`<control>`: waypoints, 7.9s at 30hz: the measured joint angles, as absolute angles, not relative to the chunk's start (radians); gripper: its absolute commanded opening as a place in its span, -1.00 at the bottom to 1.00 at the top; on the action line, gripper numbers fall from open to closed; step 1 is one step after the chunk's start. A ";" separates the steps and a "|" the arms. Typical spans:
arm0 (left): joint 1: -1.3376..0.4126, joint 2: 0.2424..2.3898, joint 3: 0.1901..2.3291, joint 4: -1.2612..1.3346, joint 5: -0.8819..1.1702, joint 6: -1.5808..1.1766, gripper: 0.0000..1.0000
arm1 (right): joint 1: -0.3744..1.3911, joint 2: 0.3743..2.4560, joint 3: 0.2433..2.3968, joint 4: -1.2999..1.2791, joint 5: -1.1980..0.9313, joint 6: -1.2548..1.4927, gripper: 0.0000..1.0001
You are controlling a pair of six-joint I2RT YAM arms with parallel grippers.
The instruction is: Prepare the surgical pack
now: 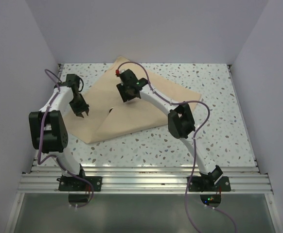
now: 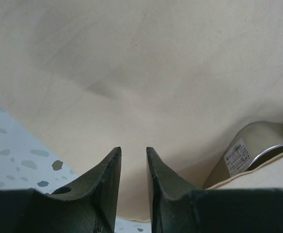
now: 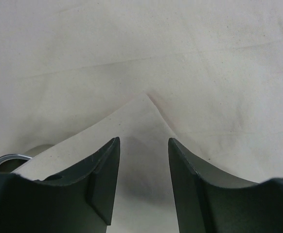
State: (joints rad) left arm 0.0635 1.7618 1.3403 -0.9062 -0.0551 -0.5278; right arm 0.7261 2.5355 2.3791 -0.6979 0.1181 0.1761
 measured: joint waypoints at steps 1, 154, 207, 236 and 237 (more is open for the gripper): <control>0.074 1.762 1.340 -0.907 -0.055 -0.528 -0.34 | 0.726 2.529 2.379 -0.699 0.117 0.176 -0.03; 0.109 1.481 1.266 -0.681 0.327 -0.540 -1.00 | 0.414 2.096 1.901 -0.841 -0.052 0.351 -1.00; 0.109 1.396 1.174 -0.751 0.233 -0.548 -1.00 | 1.065 2.535 2.291 -0.771 0.041 0.427 -1.00; 0.078 1.425 1.275 -0.764 0.337 -0.637 -1.00 | 0.328 2.108 1.769 -0.748 0.074 0.355 -1.00; 0.071 1.430 1.281 -0.764 0.343 -0.640 -1.00 | 0.330 2.128 1.766 -0.749 0.064 0.354 -1.00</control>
